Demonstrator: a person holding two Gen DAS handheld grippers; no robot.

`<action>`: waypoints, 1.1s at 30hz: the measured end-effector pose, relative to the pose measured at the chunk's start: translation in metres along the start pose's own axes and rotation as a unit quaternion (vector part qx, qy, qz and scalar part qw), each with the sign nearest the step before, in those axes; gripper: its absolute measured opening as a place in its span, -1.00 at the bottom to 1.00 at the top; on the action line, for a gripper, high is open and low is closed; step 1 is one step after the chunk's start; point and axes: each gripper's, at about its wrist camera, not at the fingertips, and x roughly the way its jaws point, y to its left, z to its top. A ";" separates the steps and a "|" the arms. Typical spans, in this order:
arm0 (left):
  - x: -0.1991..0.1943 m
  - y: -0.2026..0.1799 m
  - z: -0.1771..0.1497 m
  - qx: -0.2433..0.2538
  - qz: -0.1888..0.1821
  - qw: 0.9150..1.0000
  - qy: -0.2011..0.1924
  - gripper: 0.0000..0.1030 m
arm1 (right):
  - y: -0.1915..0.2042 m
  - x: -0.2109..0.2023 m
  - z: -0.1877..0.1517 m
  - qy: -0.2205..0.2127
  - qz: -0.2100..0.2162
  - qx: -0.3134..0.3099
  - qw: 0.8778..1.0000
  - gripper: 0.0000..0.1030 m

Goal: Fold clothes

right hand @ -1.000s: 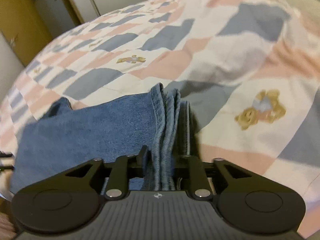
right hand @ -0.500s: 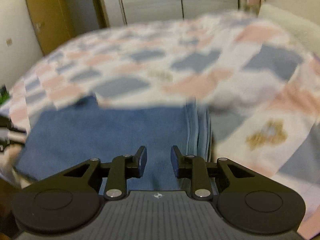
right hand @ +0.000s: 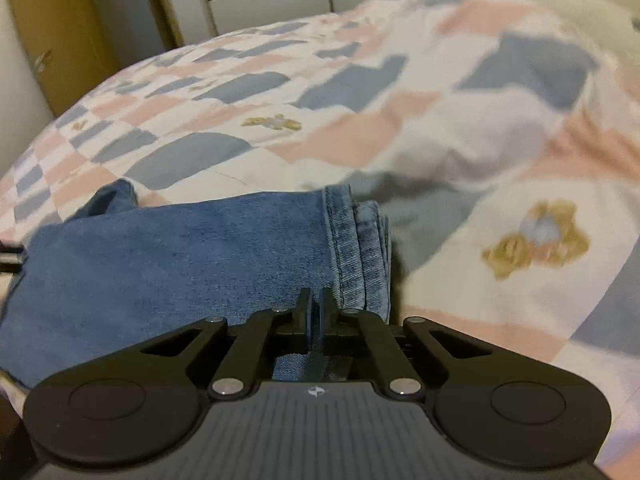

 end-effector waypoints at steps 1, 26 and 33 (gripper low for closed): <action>-0.005 0.000 -0.002 -0.003 -0.001 1.000 -0.004 -0.76 | 0.000 -0.005 -0.001 -0.007 0.001 0.004 1.000 -0.98; -0.069 -0.108 -0.022 -0.002 0.107 0.993 0.046 -0.58 | 0.076 -0.069 -0.080 -0.049 0.036 0.005 0.998 -0.48; -0.107 -0.124 -0.032 -0.023 0.103 0.994 0.012 -0.30 | 0.113 -0.095 -0.098 -0.080 0.050 -0.013 0.995 -0.28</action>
